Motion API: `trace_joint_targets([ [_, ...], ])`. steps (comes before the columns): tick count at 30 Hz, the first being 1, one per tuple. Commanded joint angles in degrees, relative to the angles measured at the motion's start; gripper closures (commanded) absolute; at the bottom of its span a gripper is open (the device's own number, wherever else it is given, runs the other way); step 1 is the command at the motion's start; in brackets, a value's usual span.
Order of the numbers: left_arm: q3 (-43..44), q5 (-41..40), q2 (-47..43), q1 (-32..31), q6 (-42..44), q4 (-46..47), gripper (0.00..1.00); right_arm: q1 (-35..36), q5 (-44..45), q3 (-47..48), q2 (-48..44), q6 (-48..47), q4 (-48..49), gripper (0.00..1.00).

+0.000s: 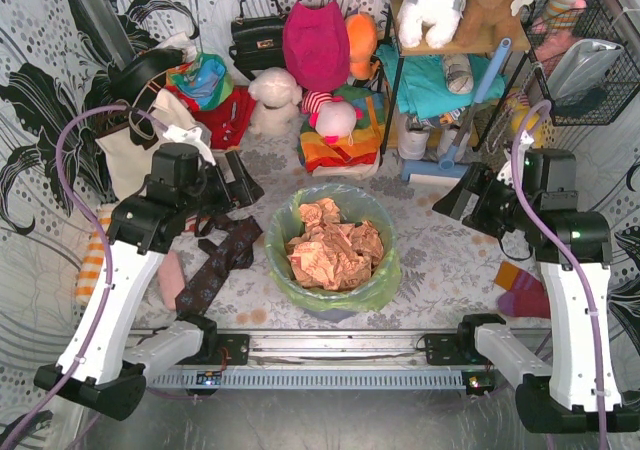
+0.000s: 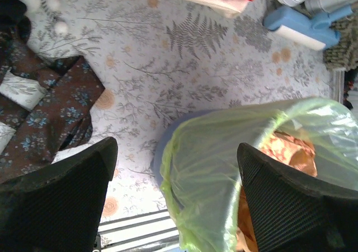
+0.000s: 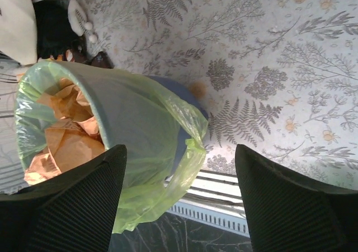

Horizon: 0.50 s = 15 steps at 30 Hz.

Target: Tie the trash bag

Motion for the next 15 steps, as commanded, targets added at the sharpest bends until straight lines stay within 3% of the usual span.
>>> trace_joint_targets([
  [1, 3.25, -0.73, -0.07, -3.35, -1.96, -2.31, 0.05, 0.69, -3.71, 2.65, 1.28, 2.76, -0.80, 0.24],
  [4, 3.99, -1.69, 0.66, -5.97, -2.99, -1.94, 0.05, 4.82, -2.30, 3.78, 2.72, 4.01, -0.33, 0.27],
  [15, 7.68, -6.99, 2.51, -13.38, -5.24, -5.13, 0.10, 33.10, 22.26, 11.65, 10.88, 13.76, -2.65, 0.31],
])
